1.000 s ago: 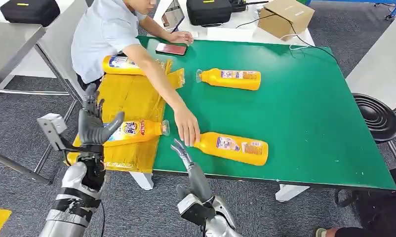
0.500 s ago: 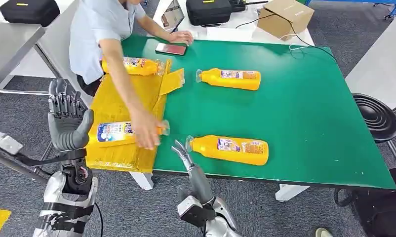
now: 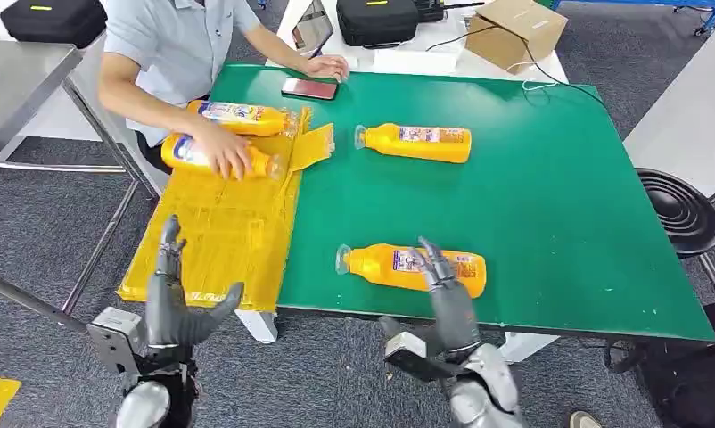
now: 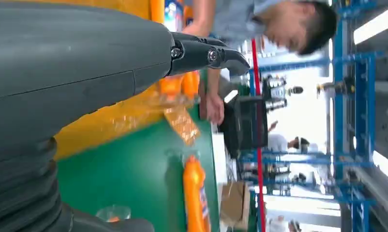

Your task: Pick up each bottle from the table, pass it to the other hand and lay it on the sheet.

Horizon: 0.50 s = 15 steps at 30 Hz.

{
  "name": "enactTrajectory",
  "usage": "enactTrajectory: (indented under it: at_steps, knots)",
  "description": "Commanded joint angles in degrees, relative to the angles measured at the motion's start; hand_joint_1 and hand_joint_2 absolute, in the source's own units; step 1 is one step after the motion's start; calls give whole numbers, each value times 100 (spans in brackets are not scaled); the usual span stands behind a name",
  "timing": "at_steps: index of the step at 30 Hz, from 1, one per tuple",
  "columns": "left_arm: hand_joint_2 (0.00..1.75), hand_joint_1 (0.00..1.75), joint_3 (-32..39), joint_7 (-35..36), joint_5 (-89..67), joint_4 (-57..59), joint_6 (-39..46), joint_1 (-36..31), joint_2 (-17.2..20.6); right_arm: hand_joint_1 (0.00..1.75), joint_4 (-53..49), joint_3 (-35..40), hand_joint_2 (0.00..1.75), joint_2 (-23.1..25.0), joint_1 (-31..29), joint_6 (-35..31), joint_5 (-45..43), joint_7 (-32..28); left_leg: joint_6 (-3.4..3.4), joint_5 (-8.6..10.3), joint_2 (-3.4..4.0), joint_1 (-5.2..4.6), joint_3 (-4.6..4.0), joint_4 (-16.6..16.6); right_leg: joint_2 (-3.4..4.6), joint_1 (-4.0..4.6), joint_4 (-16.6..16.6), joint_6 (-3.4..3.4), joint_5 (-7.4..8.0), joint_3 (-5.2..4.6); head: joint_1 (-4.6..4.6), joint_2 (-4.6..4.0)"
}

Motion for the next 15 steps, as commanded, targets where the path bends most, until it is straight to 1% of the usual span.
enactTrajectory:
  at_steps: [1, 3, 6, 8, 11, 12, 13, 14, 15]
  knots:
    - [175, 0, -535, -211, -146, 120, 329, -13, -215, 0, 1221, -438, 175, -374, -711, 110, 444, 134, -3, -4, 3, 2, 25, -4, -5, 5, -7, -9, -4, 26, -2, 0]
    - [175, 0, -668, -172, -243, 215, 436, -21, -185, 0, 1353, -410, 175, -399, -694, 105, 499, 216, 2, 4, -2, 2, 12, -4, -7, 4, -4, -4, 0, 12, 0, 0]
    - [175, 0, -804, -203, -464, 280, 654, 3, -125, 0, 1454, -432, 175, -429, -655, -105, 593, 302, 0, -4, -4, 3, 41, -12, -12, 5, -10, -8, -9, 41, -2, 0]
    - [175, 0, -895, -225, -539, 275, 747, 27, -84, 0, 1496, -432, 175, -437, -654, -193, 661, 329, 2, 3, -3, 3, 20, -6, -7, 5, -5, -3, -3, 18, 0, 0]
    - [175, 0, -922, -238, -545, 266, 784, 30, -67, 0, 1535, -417, 175, -439, -680, -201, 696, 346, 2, -4, 5, 1, 34, -8, -3, 3, -6, -5, -7, 32, -2, 0]
    - [175, 0, -914, -235, -538, 296, 814, 2, -68, 0, 1576, -425, 175, -414, -712, -171, 684, 369, 3, 1, 4, 1, 19, -5, -1, 3, -3, -3, -3, 17, -2, 0]
    - [175, 0, -896, -217, -507, 346, 842, -30, -84, 0, 1654, -426, 175, -380, -760, -109, 657, 386, 2, -2, 7, 3, 29, -6, -1, 5, -5, -6, -5, 26, -2, 0]
    - [175, 0, -895, -214, -500, 380, 846, -57, -94, 0, 1720, -411, 175, -370, -802, -76, 667, 401, 3, 2, 4, 1, 17, -5, -1, 2, -2, -4, -2, 15, 0, 0]
    - [175, 0, -898, -211, -478, 429, 847, -94, -117, 0, 1871, -382, 175, -362, -895, -48, 704, 424, 1, -2, 7, 1, 33, -7, -1, 3, -4, -8, -5, 30, -2, 0]
